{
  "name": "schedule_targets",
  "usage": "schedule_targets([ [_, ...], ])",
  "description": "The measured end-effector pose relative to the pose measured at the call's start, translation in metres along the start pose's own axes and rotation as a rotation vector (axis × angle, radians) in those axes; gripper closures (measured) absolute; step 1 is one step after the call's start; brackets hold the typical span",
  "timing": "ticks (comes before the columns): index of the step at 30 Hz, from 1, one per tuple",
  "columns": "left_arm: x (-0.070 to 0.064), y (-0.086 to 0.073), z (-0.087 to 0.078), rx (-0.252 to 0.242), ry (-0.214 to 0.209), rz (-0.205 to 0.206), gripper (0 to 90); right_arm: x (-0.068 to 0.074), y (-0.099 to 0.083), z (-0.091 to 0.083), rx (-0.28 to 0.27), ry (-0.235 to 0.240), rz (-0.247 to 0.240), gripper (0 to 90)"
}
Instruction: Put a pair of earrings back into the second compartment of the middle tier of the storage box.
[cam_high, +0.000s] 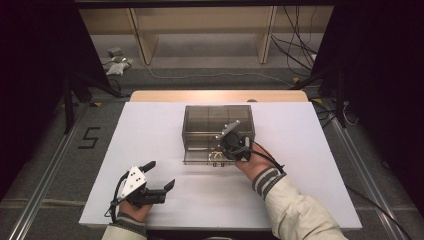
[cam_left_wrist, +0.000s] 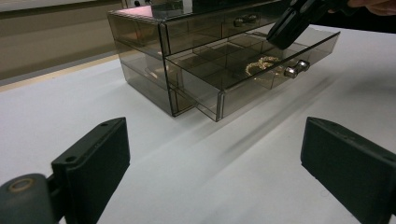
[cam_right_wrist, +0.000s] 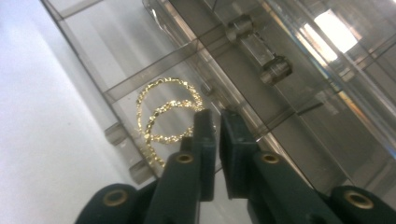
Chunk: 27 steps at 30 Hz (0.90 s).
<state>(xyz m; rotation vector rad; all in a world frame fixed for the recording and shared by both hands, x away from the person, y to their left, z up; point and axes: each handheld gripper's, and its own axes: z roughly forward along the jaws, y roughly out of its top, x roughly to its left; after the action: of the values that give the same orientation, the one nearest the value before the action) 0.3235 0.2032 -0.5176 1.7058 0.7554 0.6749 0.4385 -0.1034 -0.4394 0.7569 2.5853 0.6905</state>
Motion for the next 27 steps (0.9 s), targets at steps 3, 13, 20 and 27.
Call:
schedule_targets([
  [3,0.0,0.0,0.0,-0.001,0.0,0.0,7.8,0.002,-0.001,-0.008,-0.01,-0.003,-0.012,90.0],
  [13,0.0,0.0,0.0,-0.002,-0.001,0.0,7.7,0.011,-0.009,-0.024,-0.032,0.016,-0.091,90.0],
  [20,0.0,0.0,0.0,-0.002,-0.002,-0.001,7.7,0.018,-0.012,-0.032,-0.028,0.052,-0.153,90.0],
  [27,0.0,0.0,0.0,-0.004,-0.001,-0.003,7.8,0.023,-0.016,-0.031,0.006,0.086,-0.201,90.0],
])
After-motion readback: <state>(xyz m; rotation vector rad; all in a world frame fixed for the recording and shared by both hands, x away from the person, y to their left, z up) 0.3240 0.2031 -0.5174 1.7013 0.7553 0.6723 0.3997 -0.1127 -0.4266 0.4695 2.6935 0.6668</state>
